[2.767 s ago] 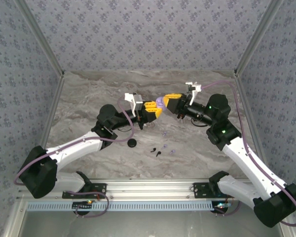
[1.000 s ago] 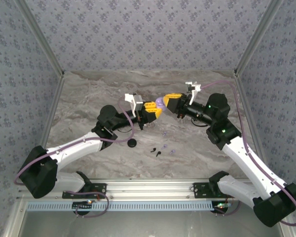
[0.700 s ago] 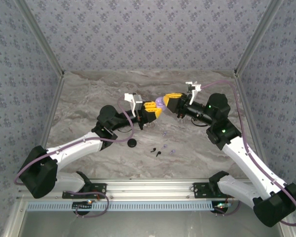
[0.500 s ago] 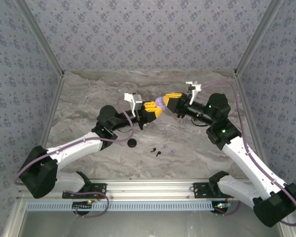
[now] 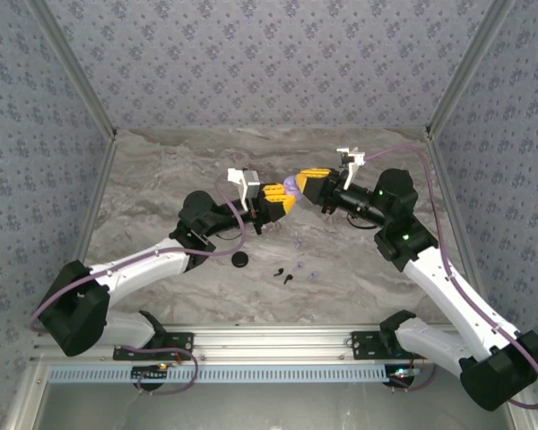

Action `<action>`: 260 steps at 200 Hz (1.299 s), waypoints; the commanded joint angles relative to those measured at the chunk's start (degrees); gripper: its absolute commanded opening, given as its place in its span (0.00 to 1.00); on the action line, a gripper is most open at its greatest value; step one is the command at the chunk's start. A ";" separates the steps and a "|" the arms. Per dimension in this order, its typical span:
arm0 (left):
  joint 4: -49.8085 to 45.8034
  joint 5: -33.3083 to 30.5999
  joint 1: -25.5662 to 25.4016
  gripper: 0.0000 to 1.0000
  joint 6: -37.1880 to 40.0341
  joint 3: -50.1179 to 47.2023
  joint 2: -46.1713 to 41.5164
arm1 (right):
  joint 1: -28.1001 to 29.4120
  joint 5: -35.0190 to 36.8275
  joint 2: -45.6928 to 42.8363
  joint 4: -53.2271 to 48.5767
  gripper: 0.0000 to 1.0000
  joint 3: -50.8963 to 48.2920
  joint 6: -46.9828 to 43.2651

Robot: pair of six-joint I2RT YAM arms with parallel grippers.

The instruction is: Insert the wireless bluetooth earbuds into the charging case

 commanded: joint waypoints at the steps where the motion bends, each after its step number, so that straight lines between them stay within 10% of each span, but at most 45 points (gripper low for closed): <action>1: 3.59 0.53 -0.22 0.00 -1.50 0.90 0.21 | -0.32 0.66 0.37 1.28 0.22 1.54 -1.42; 260: 3.00 -1.66 -0.29 0.00 -1.11 0.21 -0.33 | -1.68 0.99 -2.87 -1.84 0.22 -0.88 -1.67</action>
